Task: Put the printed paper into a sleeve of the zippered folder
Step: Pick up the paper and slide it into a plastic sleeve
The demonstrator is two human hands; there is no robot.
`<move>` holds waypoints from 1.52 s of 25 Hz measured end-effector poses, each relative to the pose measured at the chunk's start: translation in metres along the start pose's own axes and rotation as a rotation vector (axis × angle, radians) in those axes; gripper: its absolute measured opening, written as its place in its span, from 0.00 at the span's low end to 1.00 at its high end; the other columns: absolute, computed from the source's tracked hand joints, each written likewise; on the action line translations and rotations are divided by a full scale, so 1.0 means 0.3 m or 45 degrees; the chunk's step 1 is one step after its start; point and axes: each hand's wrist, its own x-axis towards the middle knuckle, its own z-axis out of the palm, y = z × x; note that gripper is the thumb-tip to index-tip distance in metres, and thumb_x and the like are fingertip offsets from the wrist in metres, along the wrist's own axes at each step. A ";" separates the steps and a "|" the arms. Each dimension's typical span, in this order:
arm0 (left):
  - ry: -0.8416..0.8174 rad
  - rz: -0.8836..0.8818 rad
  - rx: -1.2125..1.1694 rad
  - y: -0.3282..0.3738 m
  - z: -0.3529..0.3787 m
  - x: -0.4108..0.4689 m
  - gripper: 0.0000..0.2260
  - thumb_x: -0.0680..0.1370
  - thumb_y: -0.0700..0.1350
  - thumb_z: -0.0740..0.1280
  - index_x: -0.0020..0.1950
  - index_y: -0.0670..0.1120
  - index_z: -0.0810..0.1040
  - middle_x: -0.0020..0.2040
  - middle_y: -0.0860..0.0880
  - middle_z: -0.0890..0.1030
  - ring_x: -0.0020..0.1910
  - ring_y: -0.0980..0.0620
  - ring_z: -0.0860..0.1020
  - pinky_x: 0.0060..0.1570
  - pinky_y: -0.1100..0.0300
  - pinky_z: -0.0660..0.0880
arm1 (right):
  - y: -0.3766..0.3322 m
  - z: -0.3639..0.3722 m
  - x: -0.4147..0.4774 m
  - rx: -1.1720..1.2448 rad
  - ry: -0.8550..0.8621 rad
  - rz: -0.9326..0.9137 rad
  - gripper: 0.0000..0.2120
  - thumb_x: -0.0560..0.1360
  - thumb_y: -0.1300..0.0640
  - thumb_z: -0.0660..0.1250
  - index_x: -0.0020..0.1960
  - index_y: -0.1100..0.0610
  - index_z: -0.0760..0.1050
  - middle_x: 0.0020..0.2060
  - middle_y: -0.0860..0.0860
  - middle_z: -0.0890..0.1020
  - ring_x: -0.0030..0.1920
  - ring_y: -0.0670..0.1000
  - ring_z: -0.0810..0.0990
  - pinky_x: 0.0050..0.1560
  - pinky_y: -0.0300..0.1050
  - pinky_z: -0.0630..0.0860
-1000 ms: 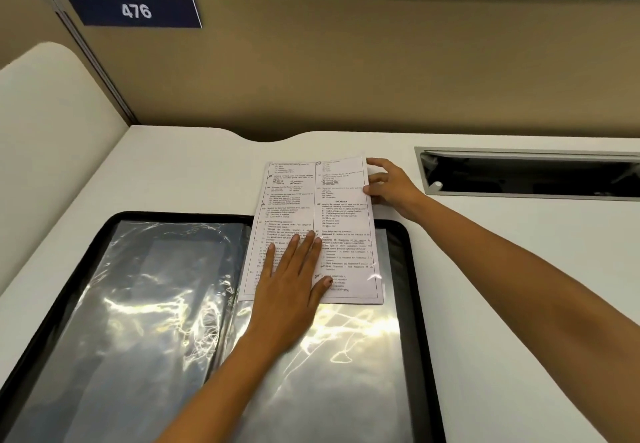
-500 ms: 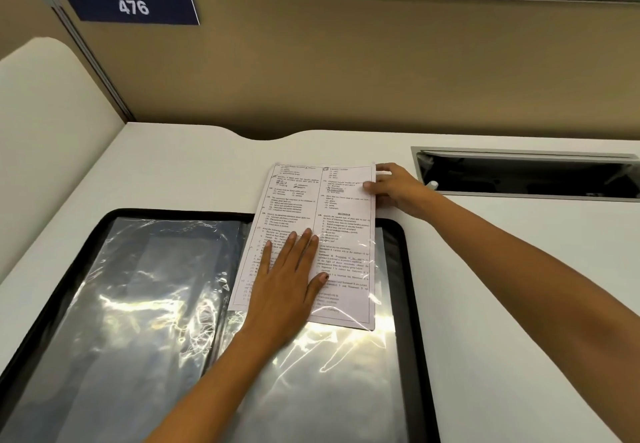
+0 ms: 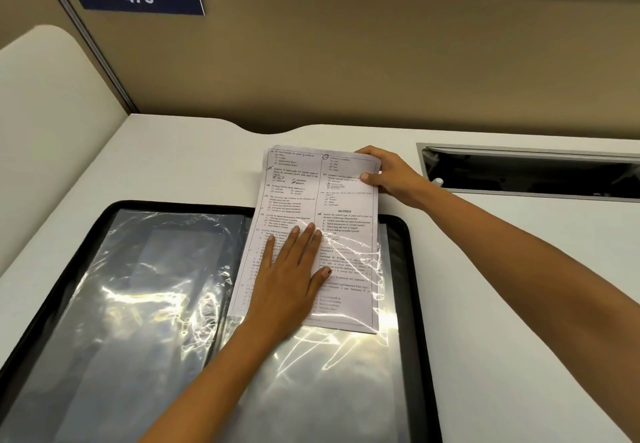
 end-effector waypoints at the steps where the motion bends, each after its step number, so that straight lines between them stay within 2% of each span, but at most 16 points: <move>1: -0.004 0.000 0.003 0.001 0.000 0.001 0.29 0.78 0.62 0.37 0.78 0.52 0.42 0.79 0.56 0.43 0.77 0.56 0.39 0.76 0.48 0.38 | -0.007 -0.010 0.000 -0.037 -0.097 0.024 0.14 0.76 0.69 0.64 0.59 0.56 0.72 0.53 0.55 0.77 0.53 0.53 0.78 0.50 0.48 0.82; 4: -0.019 -0.003 0.004 0.003 -0.002 0.005 0.30 0.78 0.62 0.38 0.78 0.52 0.42 0.79 0.55 0.44 0.77 0.55 0.39 0.76 0.49 0.37 | -0.034 -0.028 0.004 -0.292 -0.310 0.164 0.19 0.74 0.67 0.68 0.63 0.58 0.70 0.56 0.56 0.77 0.55 0.54 0.78 0.51 0.47 0.81; 7: -0.026 -0.001 0.006 0.007 -0.004 0.002 0.30 0.78 0.62 0.38 0.78 0.52 0.41 0.79 0.55 0.44 0.77 0.55 0.39 0.76 0.49 0.37 | -0.041 0.010 0.029 -0.810 -0.130 0.089 0.22 0.72 0.60 0.71 0.64 0.53 0.70 0.59 0.54 0.76 0.55 0.54 0.76 0.54 0.46 0.76; 9: -0.031 0.001 0.014 0.010 -0.005 0.001 0.30 0.78 0.62 0.38 0.78 0.52 0.41 0.79 0.55 0.43 0.77 0.55 0.39 0.76 0.48 0.37 | -0.040 0.057 0.051 -0.909 -0.035 -0.028 0.18 0.74 0.60 0.69 0.63 0.52 0.73 0.59 0.54 0.78 0.55 0.53 0.75 0.54 0.42 0.71; 12: -0.038 -0.004 0.004 0.011 -0.008 0.001 0.30 0.77 0.62 0.37 0.78 0.52 0.40 0.79 0.55 0.43 0.77 0.55 0.39 0.76 0.48 0.37 | -0.032 0.101 0.078 -1.080 0.047 -0.067 0.15 0.76 0.61 0.65 0.61 0.50 0.76 0.61 0.51 0.79 0.60 0.55 0.75 0.61 0.51 0.68; 16: -0.038 -0.006 0.014 0.010 -0.007 0.002 0.30 0.77 0.62 0.36 0.77 0.52 0.40 0.79 0.55 0.43 0.77 0.55 0.39 0.76 0.48 0.37 | -0.046 0.122 0.092 -1.300 0.083 -0.030 0.13 0.77 0.60 0.62 0.58 0.46 0.76 0.59 0.49 0.80 0.59 0.54 0.76 0.61 0.55 0.60; 19: -0.036 -0.002 0.030 0.009 -0.008 0.000 0.30 0.77 0.62 0.36 0.78 0.52 0.40 0.79 0.55 0.43 0.77 0.54 0.39 0.76 0.48 0.37 | -0.069 0.128 0.089 -1.255 0.019 0.018 0.13 0.76 0.60 0.63 0.58 0.47 0.75 0.58 0.50 0.80 0.56 0.53 0.76 0.61 0.54 0.60; 21: -0.027 0.000 0.021 0.008 -0.009 0.000 0.30 0.78 0.62 0.37 0.78 0.51 0.41 0.79 0.54 0.43 0.77 0.54 0.39 0.76 0.48 0.37 | -0.082 0.121 0.071 -1.119 -0.072 0.052 0.13 0.76 0.61 0.65 0.57 0.47 0.76 0.57 0.52 0.80 0.55 0.52 0.77 0.62 0.53 0.67; 24: -0.014 0.003 0.017 0.009 -0.007 0.000 0.30 0.78 0.62 0.38 0.78 0.51 0.41 0.79 0.54 0.44 0.77 0.54 0.40 0.76 0.49 0.37 | -0.093 0.099 0.026 -0.839 -0.261 0.076 0.13 0.75 0.63 0.67 0.56 0.49 0.75 0.54 0.55 0.80 0.51 0.52 0.80 0.55 0.47 0.78; 27: -0.002 0.009 0.029 0.011 -0.002 -0.003 0.30 0.78 0.62 0.37 0.78 0.51 0.41 0.79 0.54 0.44 0.77 0.55 0.40 0.76 0.48 0.38 | -0.108 0.078 0.010 -0.802 -0.415 0.113 0.13 0.75 0.63 0.67 0.56 0.50 0.75 0.51 0.52 0.80 0.50 0.50 0.80 0.53 0.43 0.77; 30: 0.014 0.009 0.004 0.012 0.003 -0.003 0.29 0.79 0.61 0.38 0.78 0.51 0.43 0.79 0.54 0.45 0.77 0.54 0.41 0.76 0.48 0.39 | -0.100 0.105 0.017 -0.969 -0.364 0.063 0.14 0.75 0.62 0.68 0.57 0.49 0.77 0.54 0.51 0.81 0.52 0.48 0.78 0.55 0.42 0.74; 34: 0.025 0.005 0.030 0.011 0.008 -0.001 0.29 0.79 0.61 0.39 0.78 0.51 0.43 0.79 0.54 0.46 0.77 0.54 0.41 0.76 0.48 0.39 | -0.066 0.193 0.008 -0.889 -0.200 -0.100 0.12 0.76 0.61 0.65 0.59 0.54 0.78 0.57 0.52 0.81 0.50 0.46 0.76 0.50 0.36 0.71; 36: 0.028 0.005 0.022 0.009 0.011 -0.001 0.28 0.80 0.61 0.39 0.78 0.51 0.44 0.79 0.54 0.46 0.77 0.55 0.42 0.76 0.47 0.40 | -0.060 0.211 0.001 -0.824 -0.157 -0.121 0.10 0.77 0.61 0.64 0.57 0.56 0.79 0.57 0.52 0.81 0.51 0.47 0.77 0.52 0.38 0.72; 38: 0.033 0.007 0.020 0.008 0.013 0.000 0.28 0.80 0.60 0.40 0.78 0.51 0.45 0.79 0.54 0.46 0.77 0.54 0.42 0.76 0.47 0.41 | -0.059 0.220 -0.015 -0.769 -0.155 -0.119 0.09 0.78 0.59 0.63 0.55 0.55 0.81 0.55 0.51 0.82 0.47 0.44 0.76 0.49 0.34 0.72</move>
